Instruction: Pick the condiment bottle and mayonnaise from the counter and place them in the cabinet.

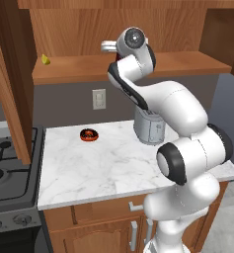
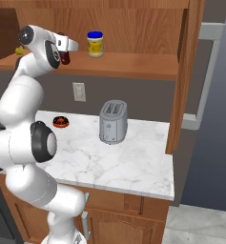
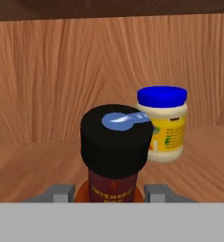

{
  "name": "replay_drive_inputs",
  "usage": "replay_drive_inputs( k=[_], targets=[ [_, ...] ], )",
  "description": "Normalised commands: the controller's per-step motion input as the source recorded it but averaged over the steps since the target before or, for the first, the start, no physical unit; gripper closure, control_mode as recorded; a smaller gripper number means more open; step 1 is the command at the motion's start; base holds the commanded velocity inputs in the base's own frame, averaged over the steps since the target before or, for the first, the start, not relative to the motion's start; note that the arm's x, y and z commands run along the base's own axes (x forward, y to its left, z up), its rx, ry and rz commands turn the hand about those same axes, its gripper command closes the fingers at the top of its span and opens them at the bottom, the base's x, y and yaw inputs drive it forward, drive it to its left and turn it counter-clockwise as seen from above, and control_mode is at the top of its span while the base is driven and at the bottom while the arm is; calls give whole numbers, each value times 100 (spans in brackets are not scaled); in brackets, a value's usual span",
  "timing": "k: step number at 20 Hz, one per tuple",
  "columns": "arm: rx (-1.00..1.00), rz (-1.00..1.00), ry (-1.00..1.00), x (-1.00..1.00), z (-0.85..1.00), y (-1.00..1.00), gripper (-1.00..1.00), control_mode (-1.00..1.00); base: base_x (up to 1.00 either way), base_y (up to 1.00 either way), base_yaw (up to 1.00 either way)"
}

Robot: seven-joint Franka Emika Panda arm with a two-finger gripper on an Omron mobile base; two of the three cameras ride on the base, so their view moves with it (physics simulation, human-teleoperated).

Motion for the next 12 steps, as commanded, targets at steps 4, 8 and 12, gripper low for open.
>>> replay_drive_inputs(
  k=[4, 8, 12],
  targets=[
    [0, 0, 0, 8, -8, 0, 100, -100, 0, 0, 0],
    [0, 0, 0, 8, -14, 0, 100, -100, 0, 0, 0],
    [0, 0, 0, 5, -12, 0, 100, -100, 0, 0, 0]
  ],
)
